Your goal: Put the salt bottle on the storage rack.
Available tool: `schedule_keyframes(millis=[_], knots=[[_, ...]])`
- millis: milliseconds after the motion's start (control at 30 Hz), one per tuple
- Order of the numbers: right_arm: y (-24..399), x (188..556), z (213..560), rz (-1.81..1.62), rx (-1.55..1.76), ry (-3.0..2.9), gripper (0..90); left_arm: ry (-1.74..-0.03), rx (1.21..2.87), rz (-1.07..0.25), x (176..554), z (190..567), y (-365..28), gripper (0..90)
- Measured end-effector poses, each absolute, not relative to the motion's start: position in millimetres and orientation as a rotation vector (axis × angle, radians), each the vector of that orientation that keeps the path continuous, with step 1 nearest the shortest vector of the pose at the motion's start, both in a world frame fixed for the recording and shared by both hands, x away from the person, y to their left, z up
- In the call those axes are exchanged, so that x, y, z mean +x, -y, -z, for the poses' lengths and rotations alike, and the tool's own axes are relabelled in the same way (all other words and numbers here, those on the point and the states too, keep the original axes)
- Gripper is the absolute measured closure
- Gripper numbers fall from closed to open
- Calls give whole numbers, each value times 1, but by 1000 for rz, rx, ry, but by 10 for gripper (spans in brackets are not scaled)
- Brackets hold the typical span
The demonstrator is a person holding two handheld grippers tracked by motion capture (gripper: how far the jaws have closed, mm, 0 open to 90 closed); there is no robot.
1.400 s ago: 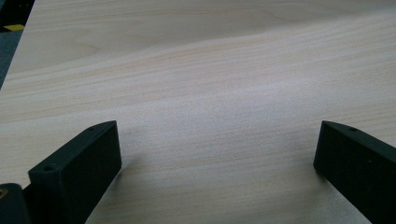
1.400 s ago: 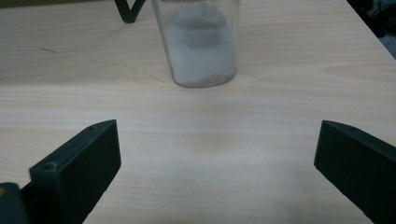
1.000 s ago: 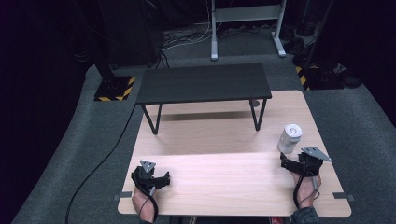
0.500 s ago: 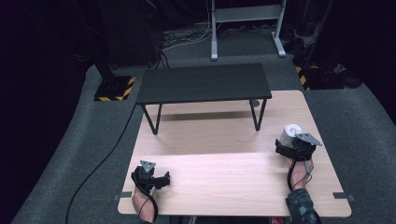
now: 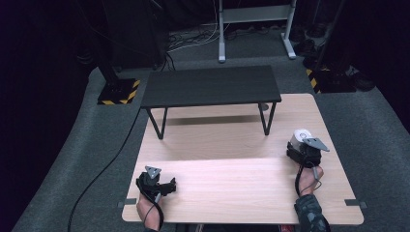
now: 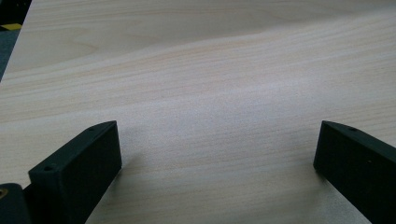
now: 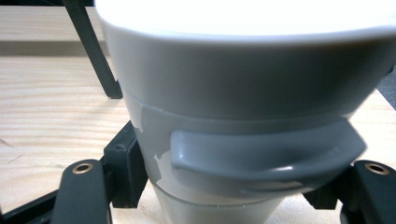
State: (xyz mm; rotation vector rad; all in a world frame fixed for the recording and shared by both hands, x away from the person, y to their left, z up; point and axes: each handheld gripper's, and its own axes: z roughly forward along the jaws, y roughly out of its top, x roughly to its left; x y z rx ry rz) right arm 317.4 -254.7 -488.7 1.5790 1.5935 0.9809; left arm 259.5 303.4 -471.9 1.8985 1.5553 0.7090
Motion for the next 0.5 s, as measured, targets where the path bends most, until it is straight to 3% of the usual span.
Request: schedule_keyframes(millis=[500], knots=[[259, 312, 475, -995, 1576, -1612, 290, -1549, 1902, -706, 260, 472, -304, 3]])
